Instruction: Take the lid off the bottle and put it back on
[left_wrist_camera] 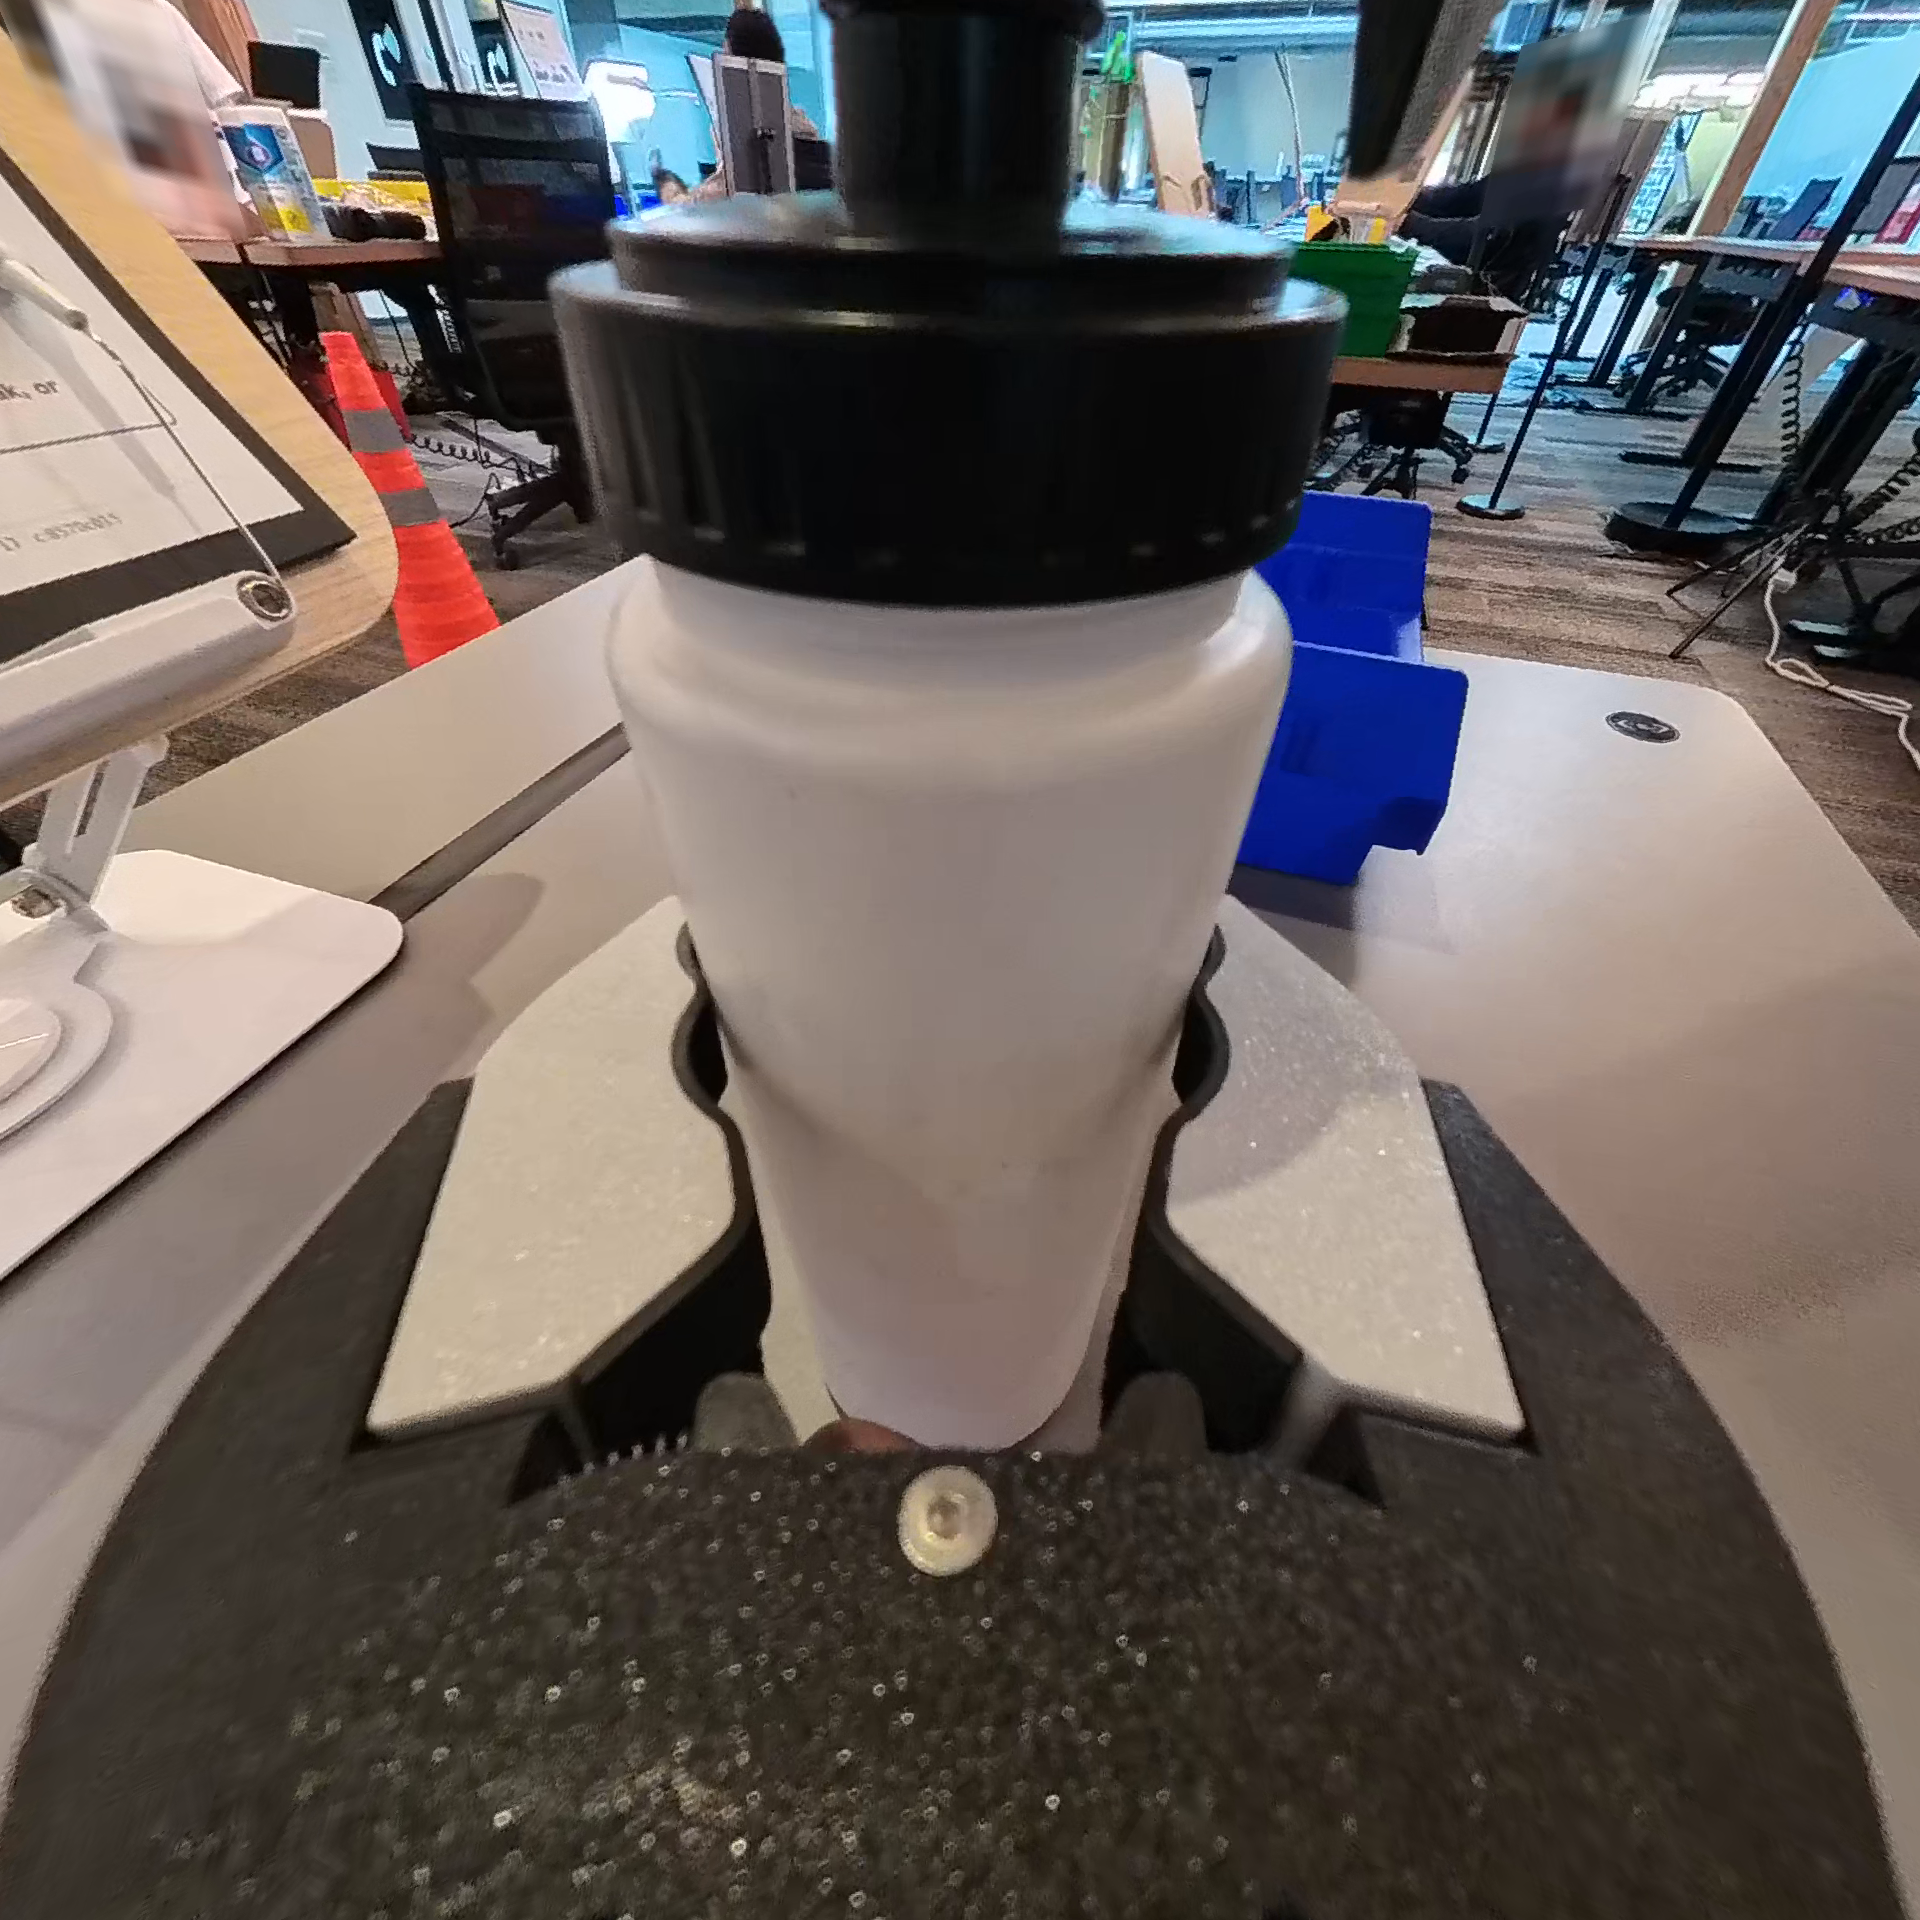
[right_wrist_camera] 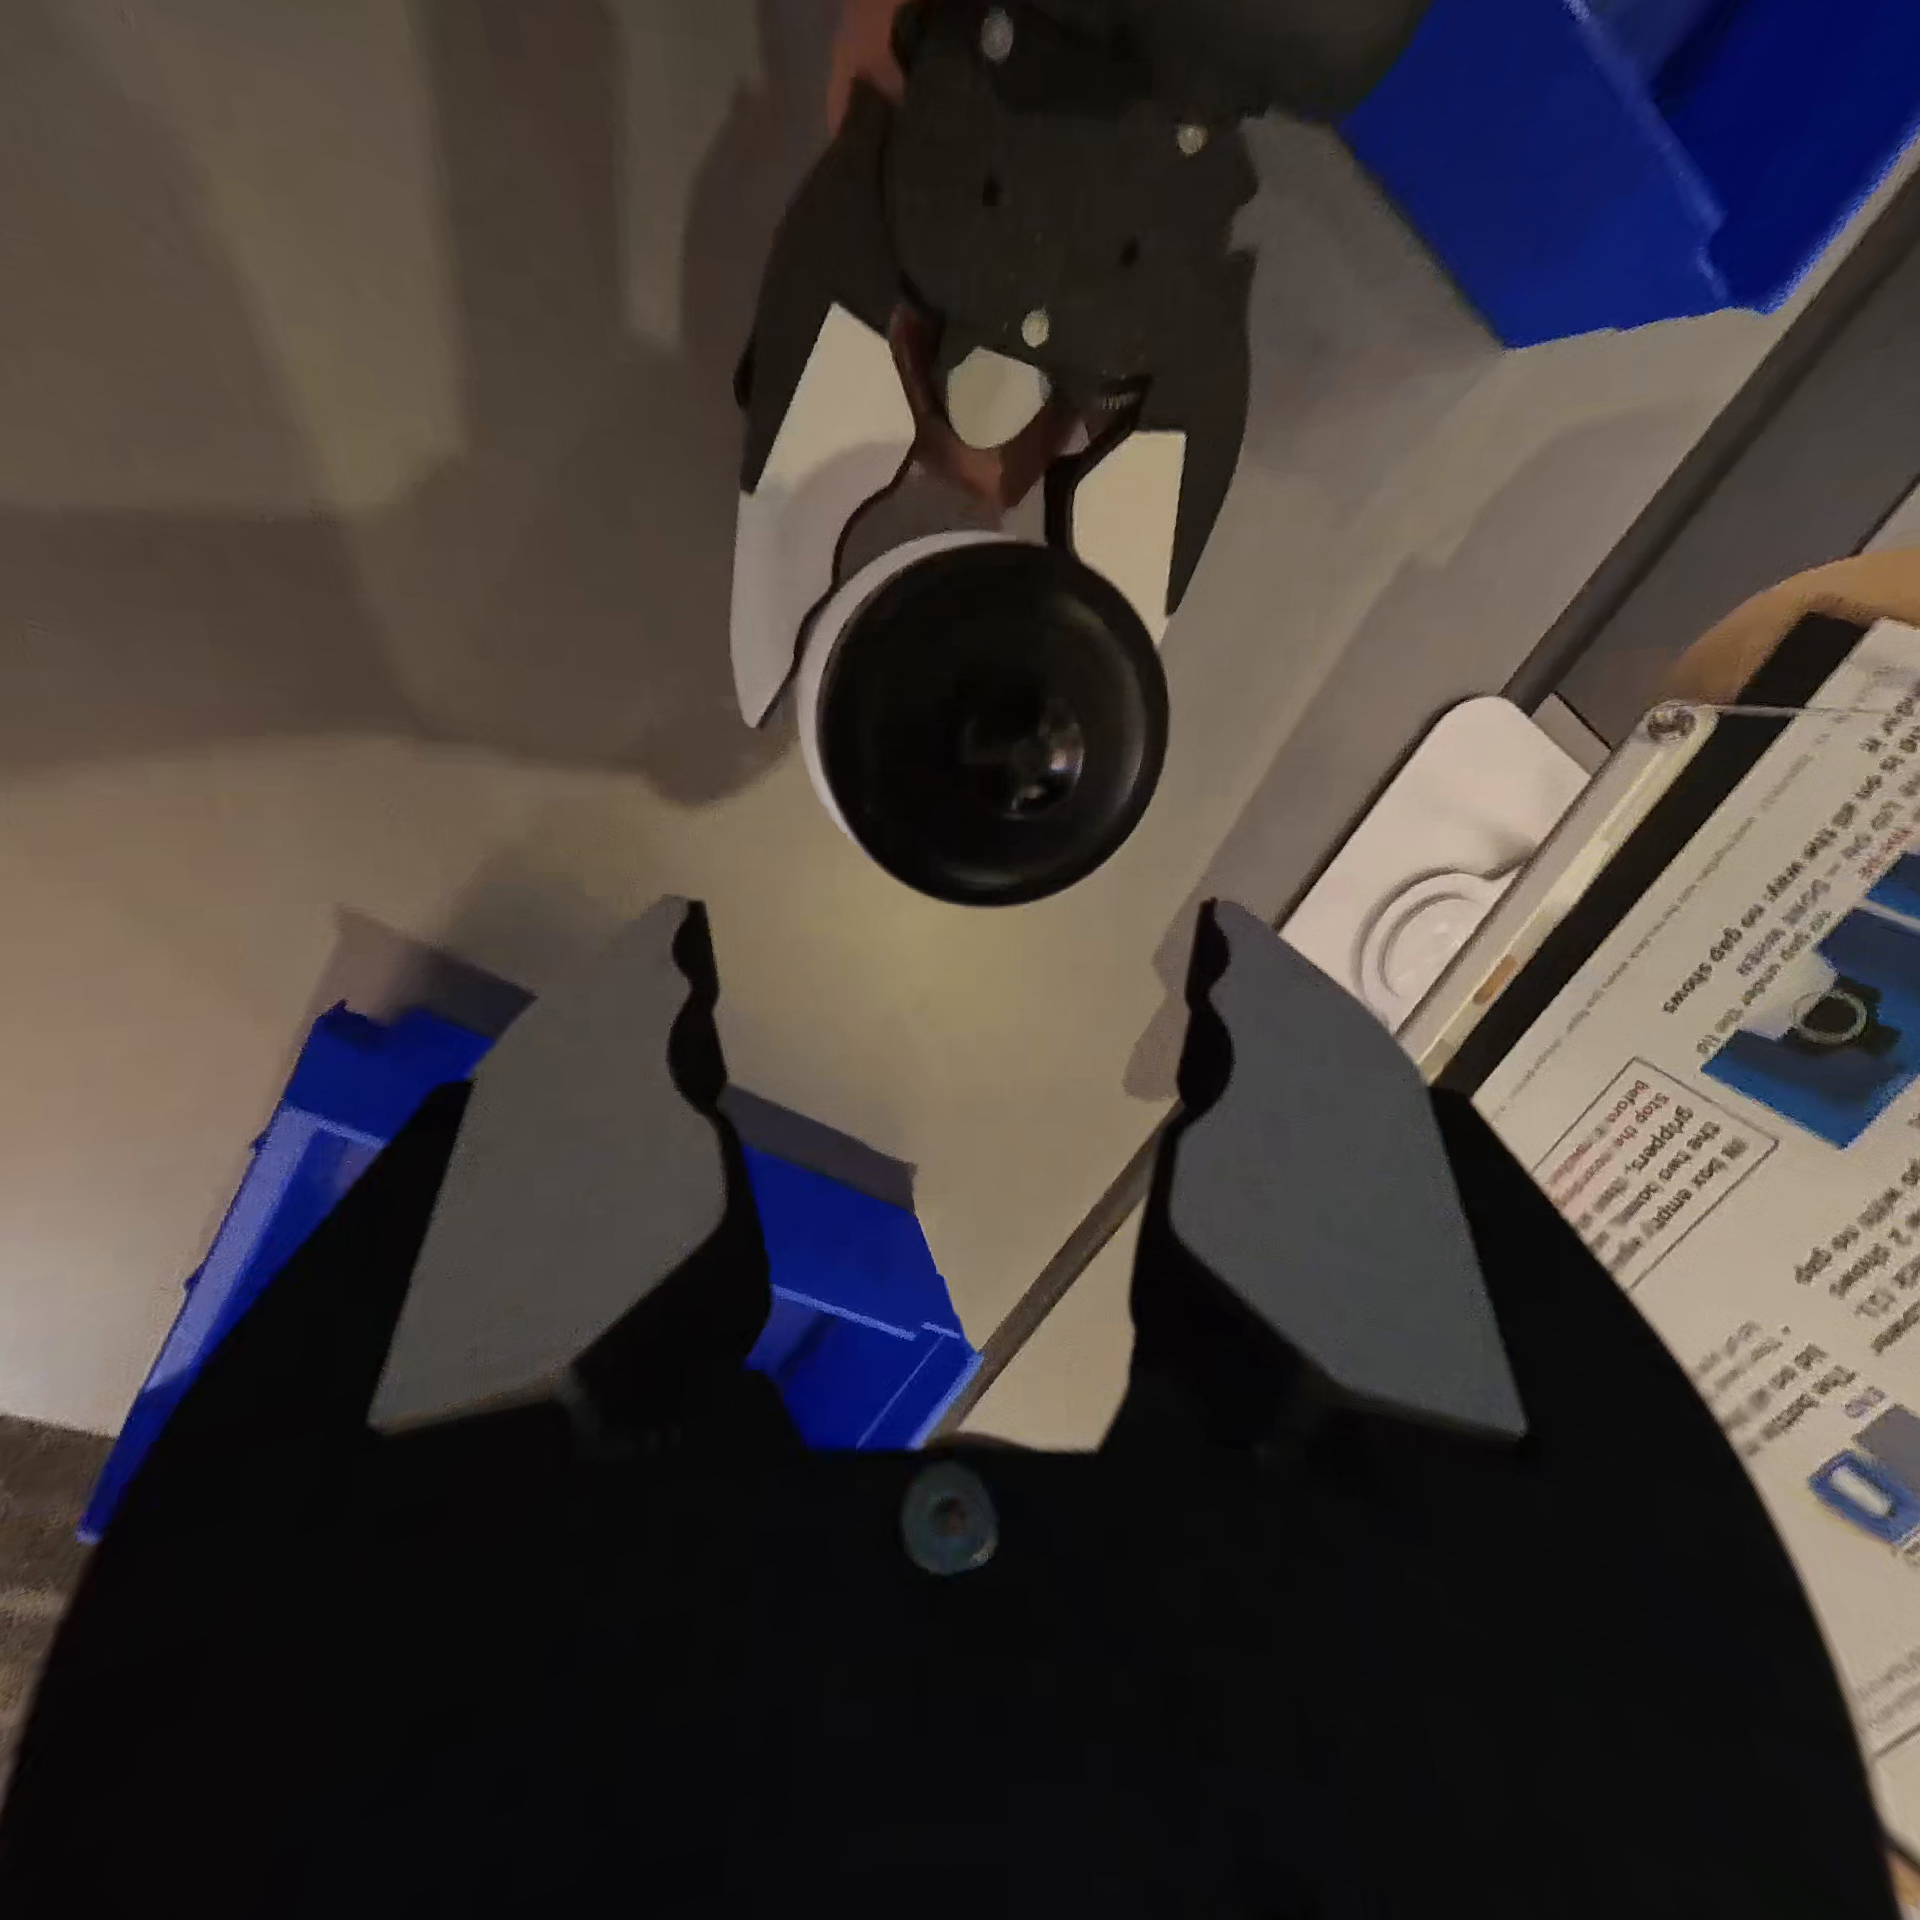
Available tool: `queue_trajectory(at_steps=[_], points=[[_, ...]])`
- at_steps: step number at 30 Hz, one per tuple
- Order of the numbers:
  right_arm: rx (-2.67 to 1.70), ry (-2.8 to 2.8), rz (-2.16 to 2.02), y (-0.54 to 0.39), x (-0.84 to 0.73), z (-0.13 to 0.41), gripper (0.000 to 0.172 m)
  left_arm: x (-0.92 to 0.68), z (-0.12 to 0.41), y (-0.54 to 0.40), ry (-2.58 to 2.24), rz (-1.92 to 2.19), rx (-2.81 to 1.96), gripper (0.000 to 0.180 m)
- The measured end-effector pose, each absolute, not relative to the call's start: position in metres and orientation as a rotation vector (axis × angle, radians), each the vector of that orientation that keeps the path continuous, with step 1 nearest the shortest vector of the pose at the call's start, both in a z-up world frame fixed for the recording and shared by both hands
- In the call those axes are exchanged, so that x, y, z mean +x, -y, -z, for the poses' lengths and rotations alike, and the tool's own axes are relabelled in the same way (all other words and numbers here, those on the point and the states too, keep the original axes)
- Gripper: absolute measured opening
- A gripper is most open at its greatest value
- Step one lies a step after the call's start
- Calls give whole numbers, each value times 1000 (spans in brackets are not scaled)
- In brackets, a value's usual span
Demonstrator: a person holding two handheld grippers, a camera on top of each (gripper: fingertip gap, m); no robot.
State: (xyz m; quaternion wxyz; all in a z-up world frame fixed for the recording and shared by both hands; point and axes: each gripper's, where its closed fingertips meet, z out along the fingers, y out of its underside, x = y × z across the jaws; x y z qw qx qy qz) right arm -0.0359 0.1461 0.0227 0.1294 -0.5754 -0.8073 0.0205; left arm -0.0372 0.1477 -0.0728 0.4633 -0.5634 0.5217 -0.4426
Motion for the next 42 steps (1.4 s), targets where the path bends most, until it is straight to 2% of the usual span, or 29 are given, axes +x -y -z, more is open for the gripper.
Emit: queue_trajectory(at_steps=[6,10,25,32,42], points=[[-1570,2499,-55,-157,-44,-4,83,-36,73,-145,-1293,1088,-1379,85],[-1548,2532,-214,-144,-57,0,71,-34,73,-143,-1300,1089,-1375,85],[-1397,2705,-47,-140,-55,1,69,-30,73,-138,-1307,1099,-1373,85],[-1788,2528,7,-141,-56,2,69,-32,73,-140,-1297,1107,-1380,85],[-2584,1871,135,-140,-54,2,69,-32,74,-140,-1293,1097,-1386,85]])
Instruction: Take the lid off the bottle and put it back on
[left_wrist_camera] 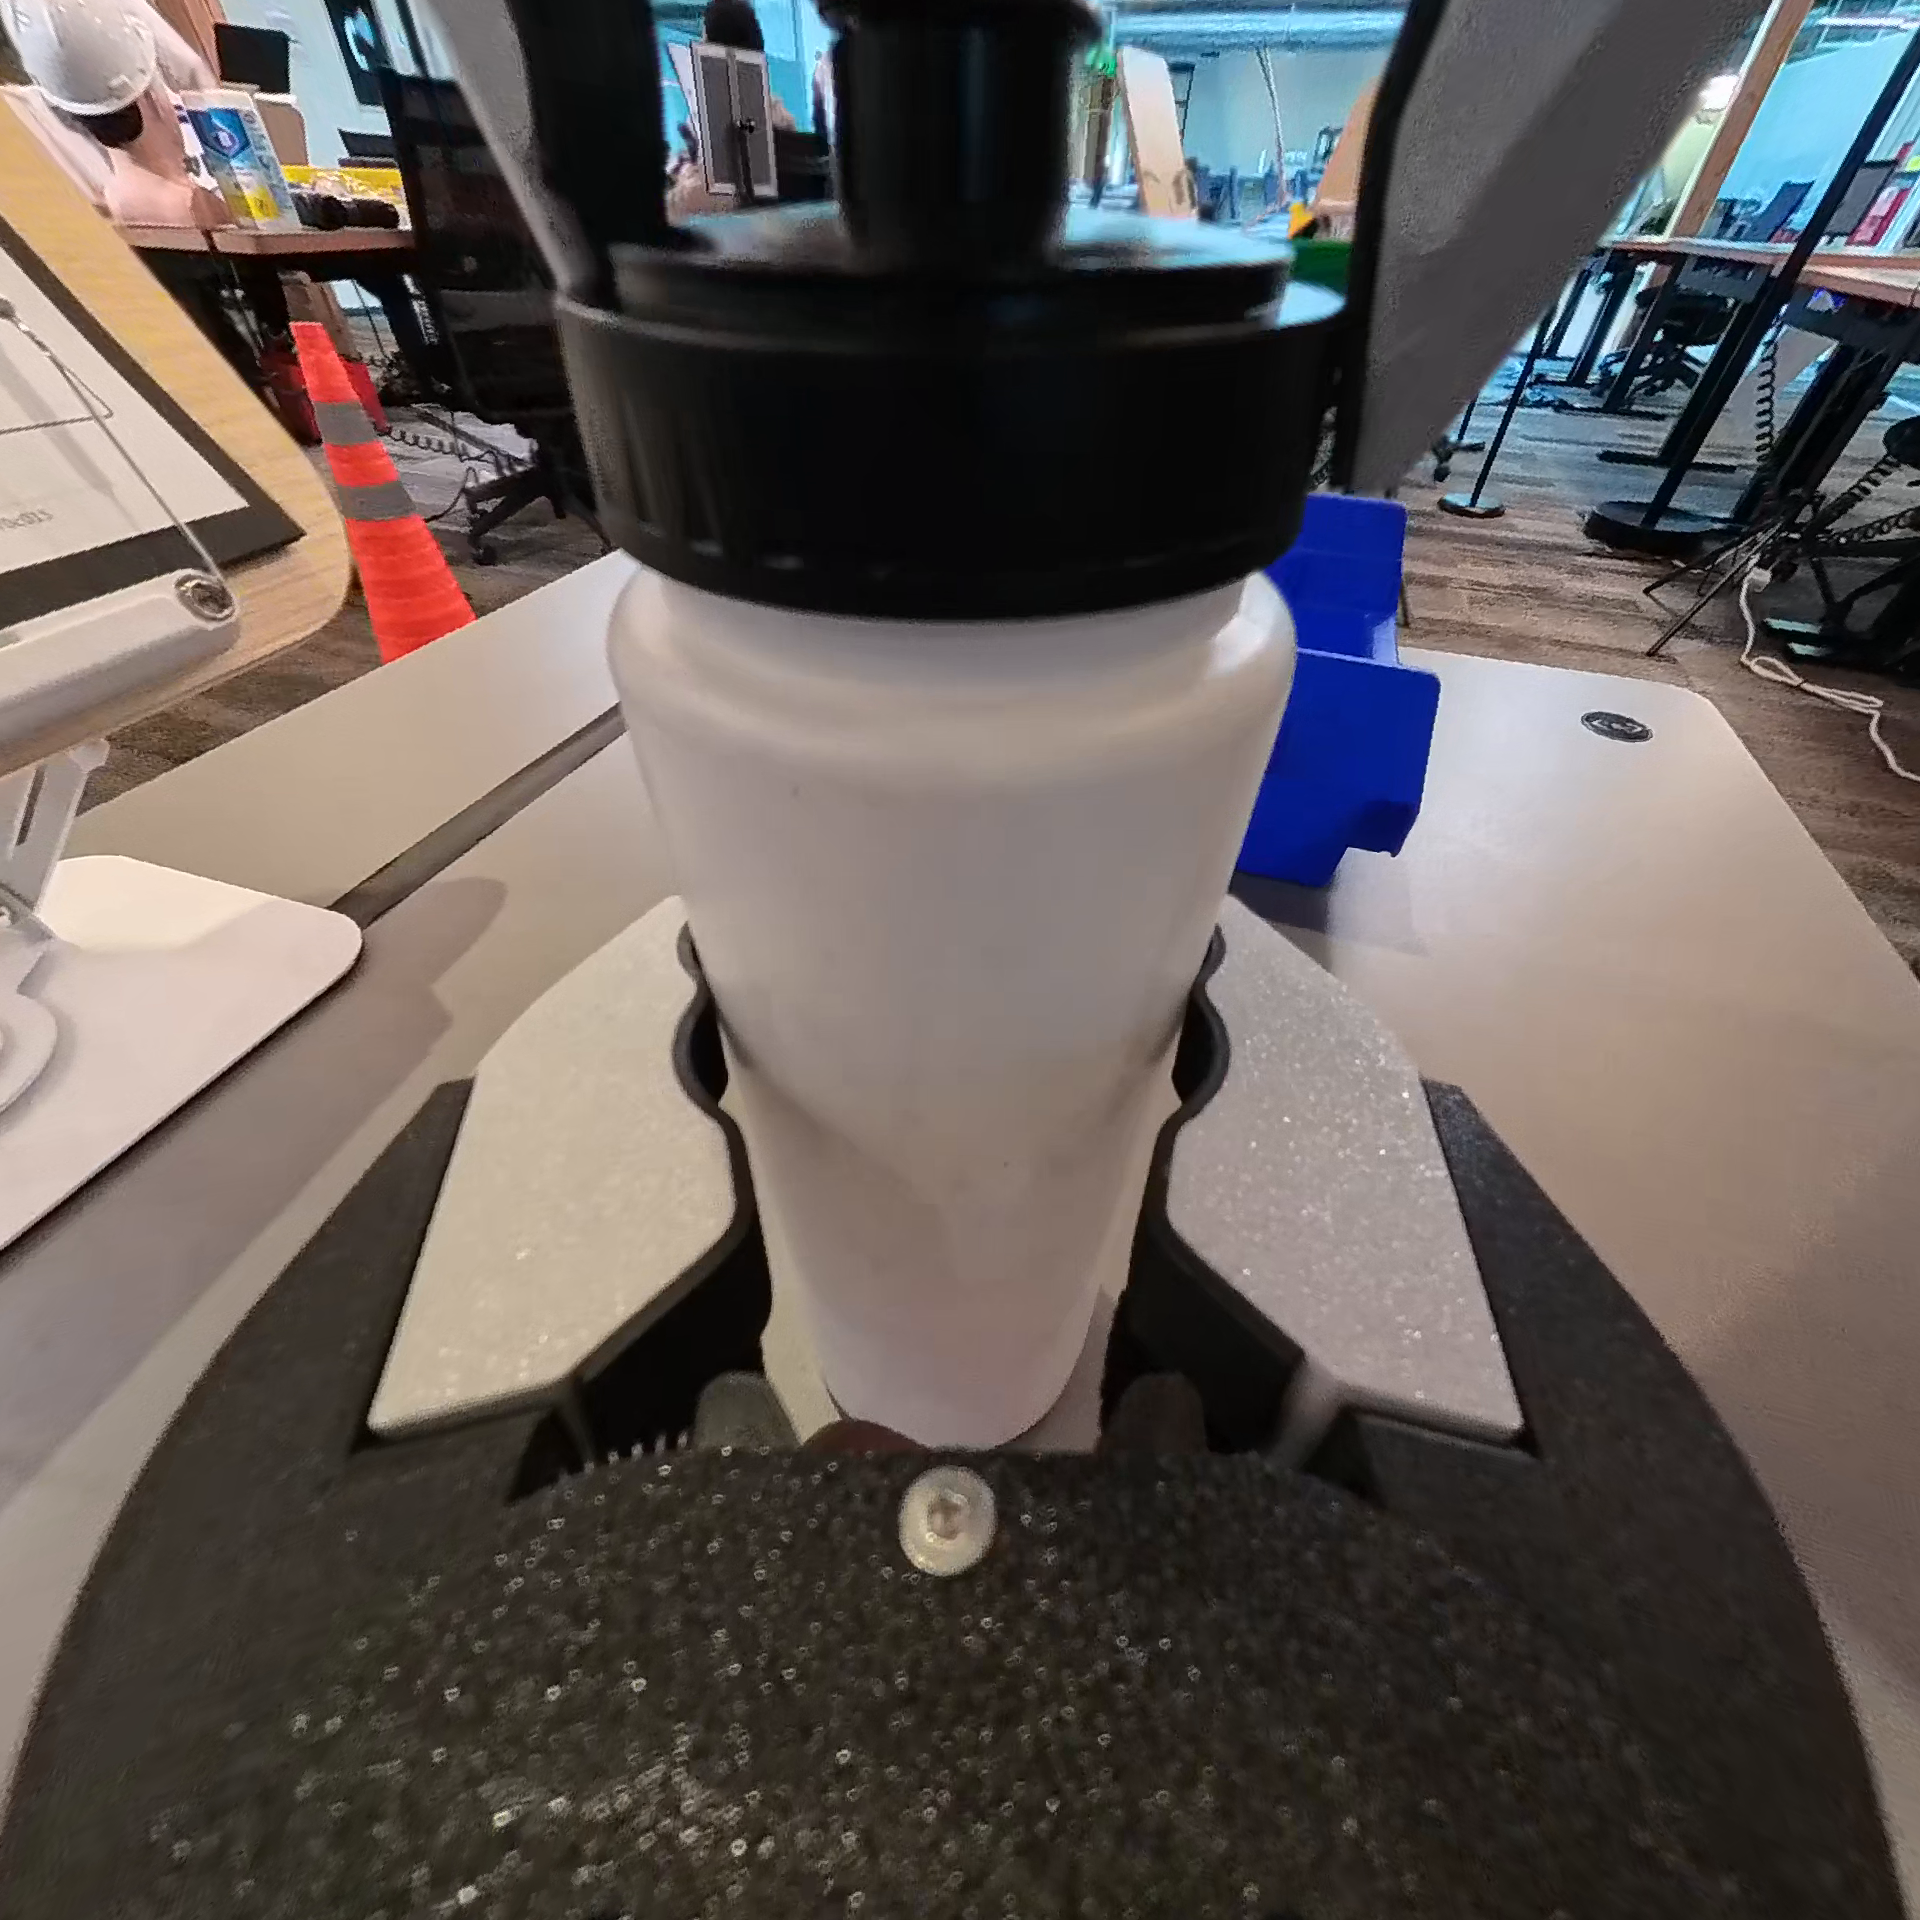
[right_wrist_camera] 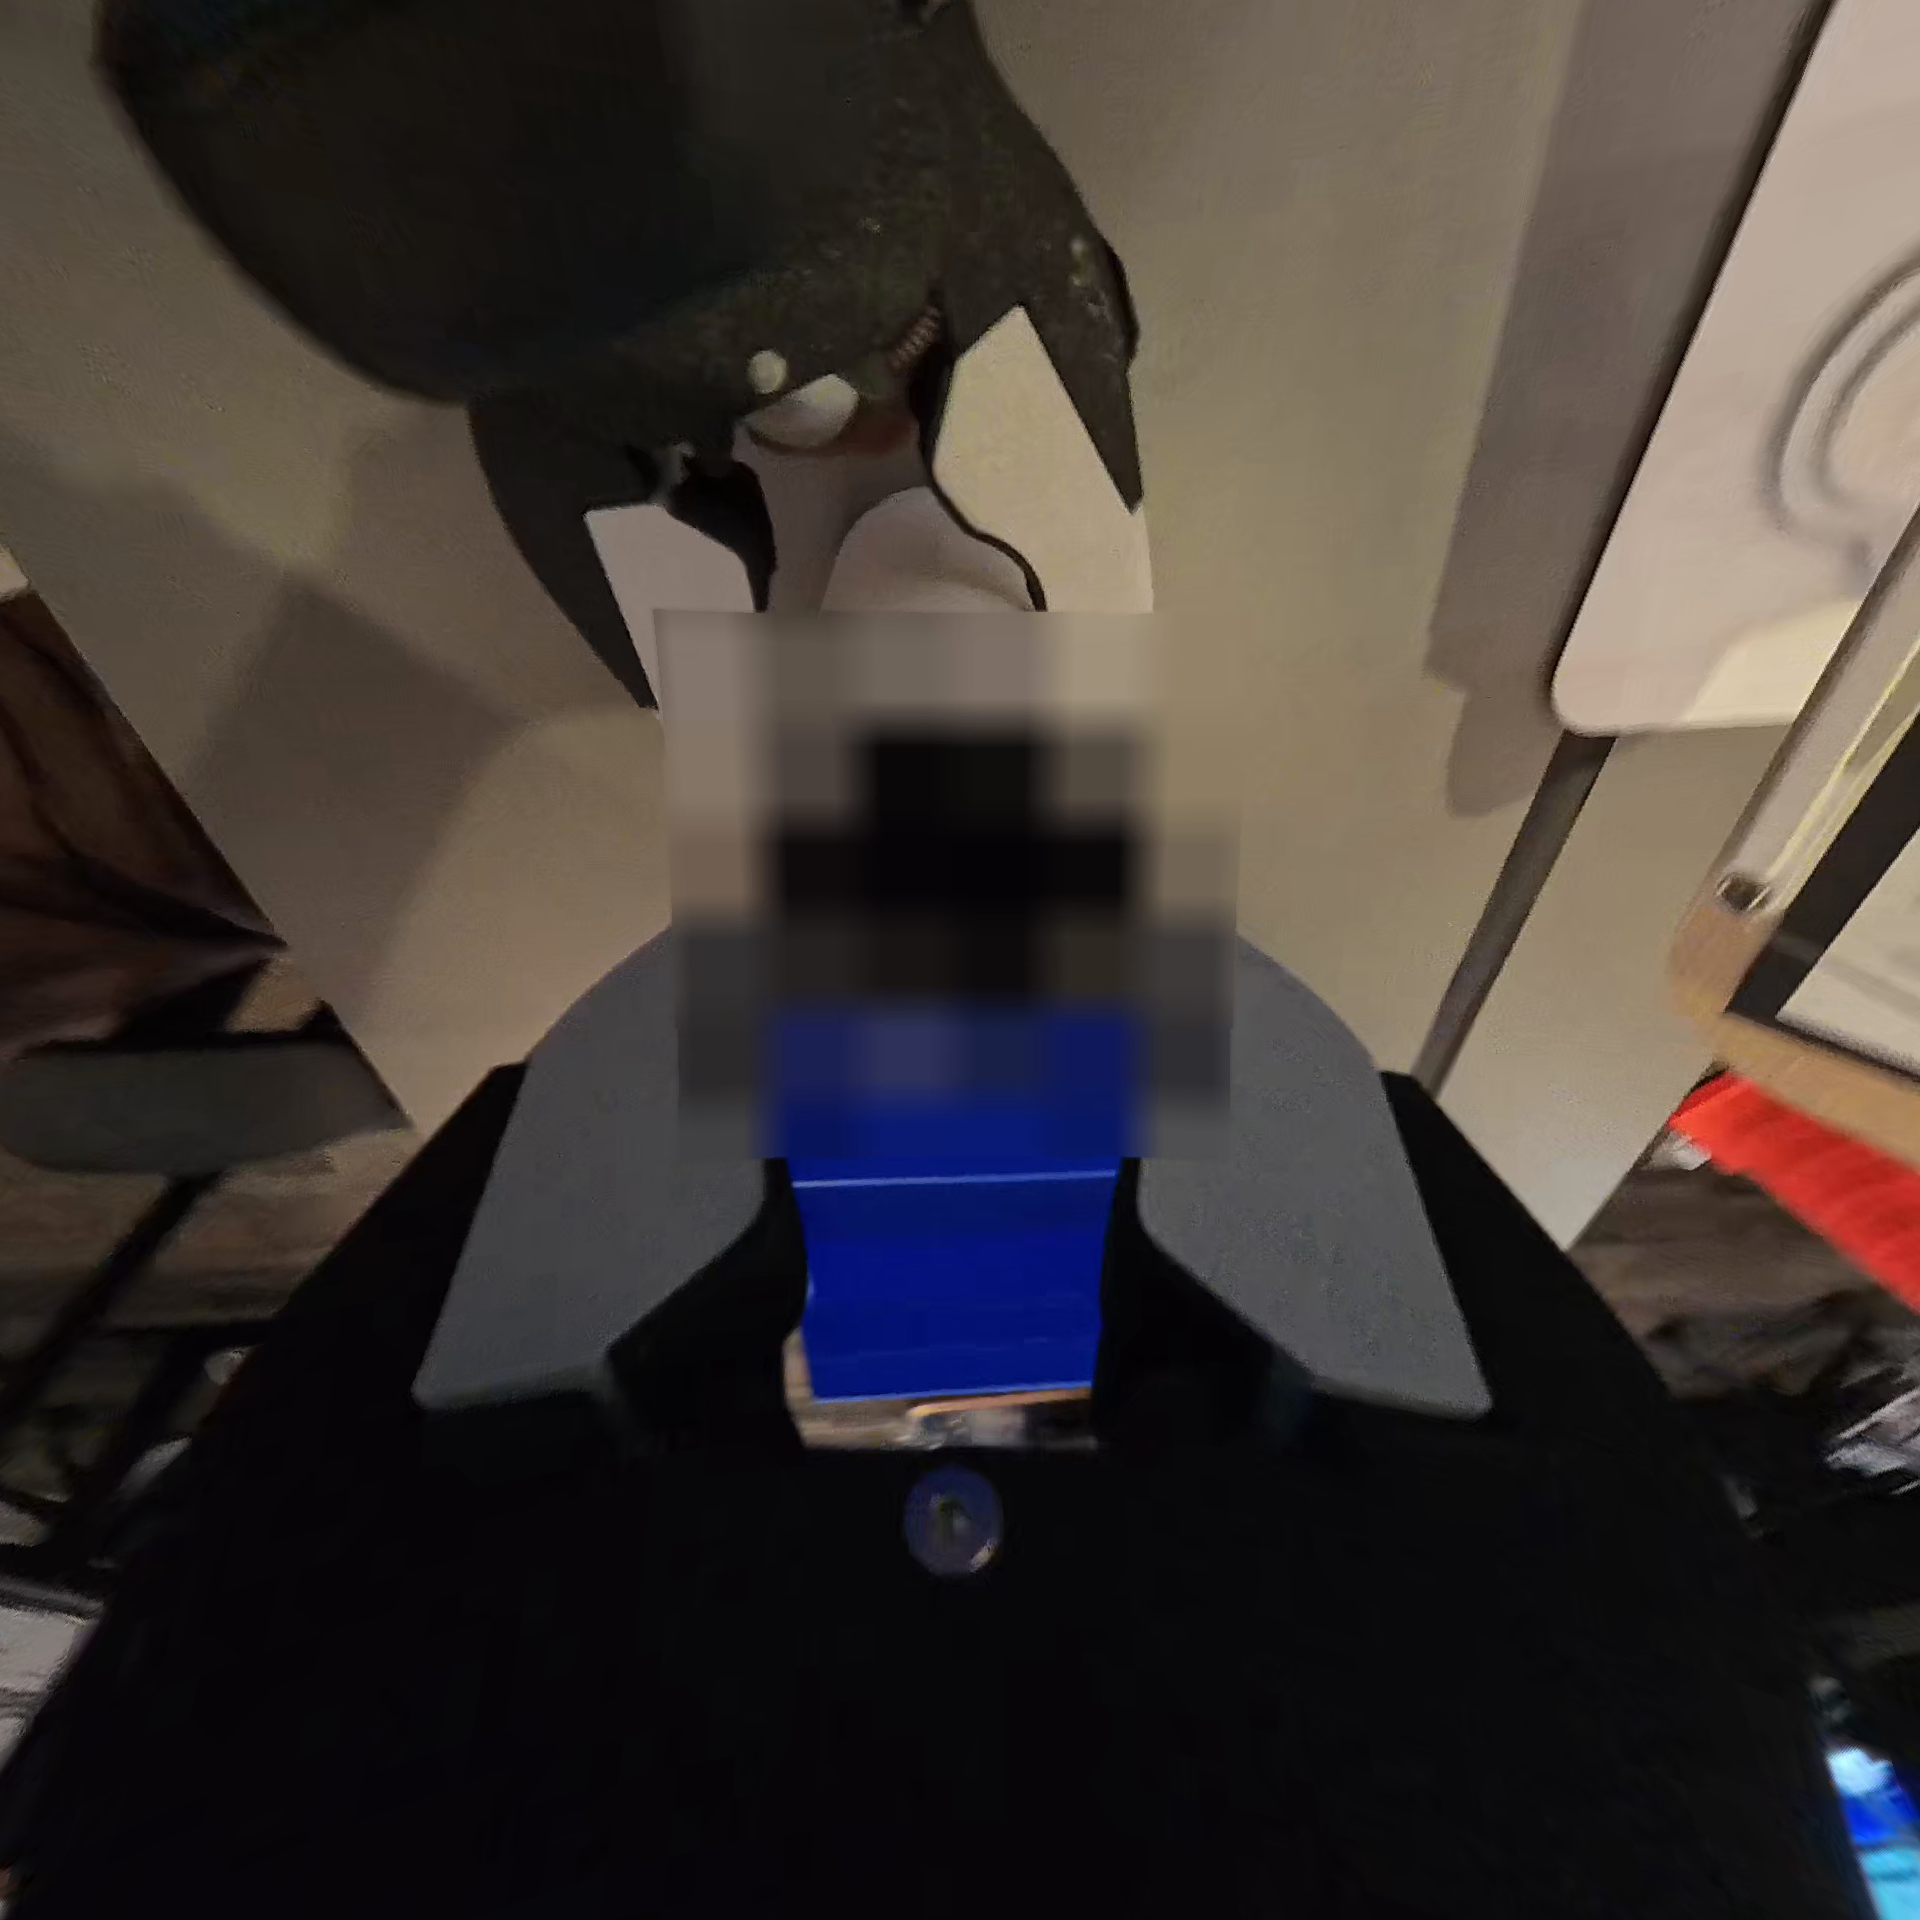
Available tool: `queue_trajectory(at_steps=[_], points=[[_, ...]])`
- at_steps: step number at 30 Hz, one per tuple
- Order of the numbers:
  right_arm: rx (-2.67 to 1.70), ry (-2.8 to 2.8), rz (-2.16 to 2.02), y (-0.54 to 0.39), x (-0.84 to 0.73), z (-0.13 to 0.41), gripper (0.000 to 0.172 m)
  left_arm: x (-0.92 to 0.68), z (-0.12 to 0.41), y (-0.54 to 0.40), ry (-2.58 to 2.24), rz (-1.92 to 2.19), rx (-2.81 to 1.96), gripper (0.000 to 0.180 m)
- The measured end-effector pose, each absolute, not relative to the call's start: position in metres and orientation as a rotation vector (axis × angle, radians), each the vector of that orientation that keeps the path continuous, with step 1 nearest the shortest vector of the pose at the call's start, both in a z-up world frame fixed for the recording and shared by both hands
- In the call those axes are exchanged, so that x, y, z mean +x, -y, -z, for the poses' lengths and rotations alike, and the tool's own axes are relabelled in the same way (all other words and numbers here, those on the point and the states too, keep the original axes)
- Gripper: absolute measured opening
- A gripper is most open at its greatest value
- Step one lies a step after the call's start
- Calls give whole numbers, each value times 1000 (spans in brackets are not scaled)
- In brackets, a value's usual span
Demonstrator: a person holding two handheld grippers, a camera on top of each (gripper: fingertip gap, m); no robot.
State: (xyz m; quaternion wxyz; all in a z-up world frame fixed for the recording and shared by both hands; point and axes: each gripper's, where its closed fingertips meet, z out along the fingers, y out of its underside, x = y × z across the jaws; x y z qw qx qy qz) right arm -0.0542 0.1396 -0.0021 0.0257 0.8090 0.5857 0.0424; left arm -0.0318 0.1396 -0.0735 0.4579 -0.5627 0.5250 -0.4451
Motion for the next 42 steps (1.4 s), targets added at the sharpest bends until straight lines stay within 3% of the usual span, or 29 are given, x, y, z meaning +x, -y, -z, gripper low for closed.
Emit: queue_trajectory(at_steps=[7,11,13,17,23,42], points=[[2841,-1228,-119,-136,-54,3,70,-32,73,-138,-1296,1096,-1384,85],[2874,-1185,-166,-134,-54,4,73,-31,74,-137,-1296,1088,-1388,85],[2847,-1277,-124,-129,-61,2,108,-31,74,-137,-1295,1090,-1389,85],[2717,-1788,-228,-138,-61,-22,127,-32,73,-138,-1291,1103,-1386,85],[2320,-2471,-227,-144,-42,-28,109,-32,74,-136,-1310,1105,-1383,85],[1765,-2763,217,-127,-54,4,70,-29,74,-122,-1371,1137,-1360,85]])
